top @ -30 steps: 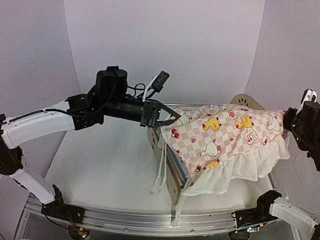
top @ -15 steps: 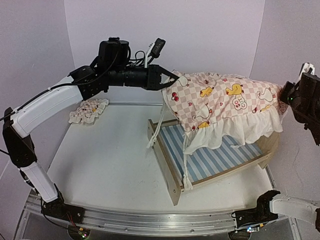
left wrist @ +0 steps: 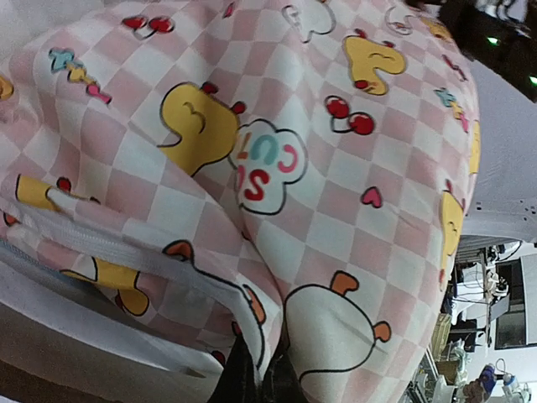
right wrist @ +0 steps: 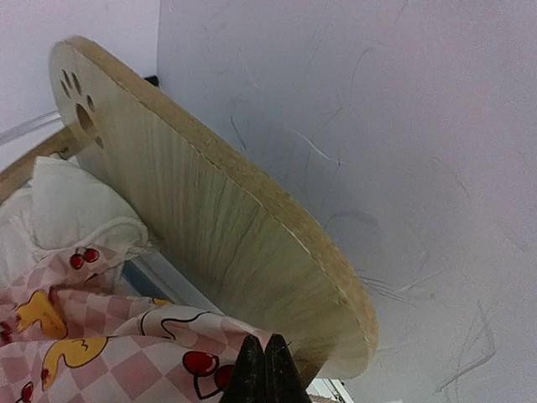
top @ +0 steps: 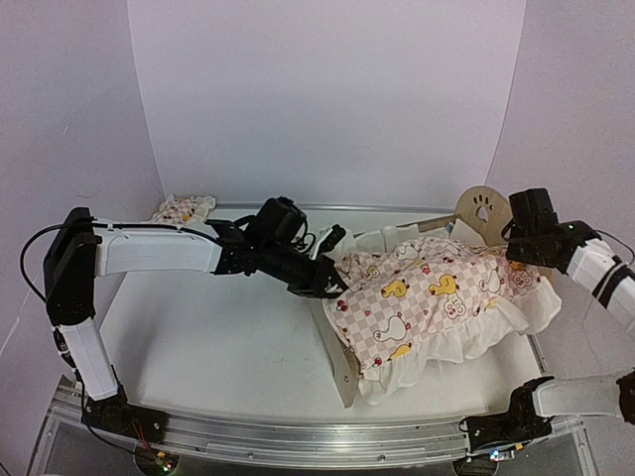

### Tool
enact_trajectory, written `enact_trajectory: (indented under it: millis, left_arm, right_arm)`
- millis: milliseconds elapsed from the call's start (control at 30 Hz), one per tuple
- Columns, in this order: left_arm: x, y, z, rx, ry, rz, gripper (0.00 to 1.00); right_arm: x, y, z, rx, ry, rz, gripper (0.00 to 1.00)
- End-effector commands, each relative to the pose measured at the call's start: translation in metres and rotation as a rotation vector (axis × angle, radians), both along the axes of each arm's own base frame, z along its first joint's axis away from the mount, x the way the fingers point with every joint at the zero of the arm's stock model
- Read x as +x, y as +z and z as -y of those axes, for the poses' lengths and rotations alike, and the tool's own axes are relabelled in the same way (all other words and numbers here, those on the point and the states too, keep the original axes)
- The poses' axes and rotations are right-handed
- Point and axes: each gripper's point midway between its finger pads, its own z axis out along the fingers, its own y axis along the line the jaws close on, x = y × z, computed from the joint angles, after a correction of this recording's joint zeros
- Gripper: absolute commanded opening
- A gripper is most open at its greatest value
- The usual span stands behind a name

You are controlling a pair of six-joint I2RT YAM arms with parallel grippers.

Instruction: Set up the pet bed

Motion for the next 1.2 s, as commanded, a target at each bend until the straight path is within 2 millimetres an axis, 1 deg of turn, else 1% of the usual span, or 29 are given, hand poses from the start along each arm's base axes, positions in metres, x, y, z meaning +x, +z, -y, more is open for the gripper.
enact_trajectory:
  millis: [0, 33, 100, 167, 233, 267, 333, 400, 467, 500, 533, 567, 600, 667, 733, 767, 800, 900, 933, 1000, 1033, 1067, 1167]
  left_arm:
    - [0.021, 0.089, 0.011, -0.170, 0.028, 0.158, 0.00]
    - [0.022, 0.090, 0.014, -0.173, 0.023, 0.152, 0.00]
    - [0.025, 0.087, 0.018, -0.169, 0.022, 0.142, 0.00]
    - [0.032, 0.081, 0.020, -0.153, 0.030, 0.129, 0.00]
    - [0.037, 0.078, 0.021, -0.145, 0.035, 0.130, 0.00]
    - [0.041, 0.077, 0.021, -0.138, 0.040, 0.134, 0.00]
    - [0.048, 0.077, 0.022, -0.123, 0.057, 0.159, 0.01]
    - [0.054, 0.078, 0.022, -0.114, 0.078, 0.182, 0.00]
    - [0.056, 0.082, 0.024, -0.122, 0.072, 0.195, 0.00]
    - [0.056, 0.083, 0.024, -0.122, 0.071, 0.198, 0.00]
    - [0.056, 0.084, 0.024, -0.123, 0.072, 0.203, 0.00]
    - [0.057, 0.084, 0.023, -0.121, 0.076, 0.204, 0.00]
    - [0.057, 0.084, 0.023, -0.120, 0.079, 0.204, 0.00]
    - [0.057, 0.084, 0.023, -0.120, 0.081, 0.197, 0.00]
    - [0.055, 0.084, 0.023, -0.122, 0.080, 0.192, 0.00]
    - [0.055, 0.084, 0.023, -0.122, 0.082, 0.191, 0.00]
    - [0.056, 0.084, 0.022, -0.122, 0.083, 0.190, 0.00]
    - [0.056, 0.084, 0.021, -0.119, 0.093, 0.189, 0.00]
    - [0.056, 0.084, 0.021, -0.120, 0.093, 0.186, 0.00]
    - [0.056, 0.085, 0.021, -0.122, 0.092, 0.188, 0.00]
    - [0.057, 0.086, 0.021, -0.121, 0.095, 0.191, 0.00]
    - [0.057, 0.086, 0.021, -0.120, 0.096, 0.192, 0.00]
    - [0.057, 0.086, 0.021, -0.121, 0.099, 0.189, 0.00]
  right_arm:
    - [0.035, 0.015, 0.014, -0.042, -0.076, 0.049, 0.00]
    - [0.041, 0.012, 0.015, -0.044, -0.070, 0.045, 0.00]
    - [0.043, 0.010, 0.014, -0.037, -0.064, 0.044, 0.00]
    - [0.040, 0.002, 0.012, -0.032, -0.038, 0.021, 0.17]
    - [0.032, -0.008, 0.012, -0.041, -0.022, -0.030, 0.29]
    - [0.027, -0.010, 0.013, -0.045, -0.023, -0.059, 0.36]
    - [0.017, -0.002, 0.015, -0.051, -0.025, -0.099, 0.54]
    - [0.011, 0.021, 0.009, -0.024, 0.012, -0.118, 0.64]
    - [0.006, 0.047, -0.009, 0.017, 0.102, -0.113, 0.74]
    - [0.003, 0.060, -0.022, 0.026, 0.153, -0.107, 0.81]
    - [0.001, 0.072, -0.040, 0.047, 0.228, -0.099, 0.87]
    - [0.000, 0.079, -0.064, 0.090, 0.327, -0.094, 0.92]
    - [-0.001, 0.084, -0.097, 0.163, 0.458, -0.089, 0.95]
    - [-0.012, 0.087, -0.179, 0.338, 0.759, -0.076, 0.98]
    - [-0.036, 0.084, -0.260, 0.506, 1.014, -0.085, 0.98]
    - [-0.048, 0.081, -0.291, 0.576, 1.097, -0.098, 0.98]
    - [-0.060, 0.079, -0.318, 0.625, 1.157, -0.098, 0.98]
    - [-0.095, 0.079, -0.384, 0.704, 1.283, -0.087, 0.97]
    - [-0.098, 0.074, -0.393, 0.686, 1.261, -0.080, 0.97]
    - [-0.098, 0.060, -0.399, 0.606, 1.182, -0.057, 0.97]
    - [-0.097, 0.052, -0.399, 0.561, 1.141, -0.056, 0.97]
    - [-0.095, 0.042, -0.396, 0.504, 1.086, -0.053, 0.97]
    - [-0.089, 0.011, -0.373, 0.250, 0.897, -0.070, 0.98]
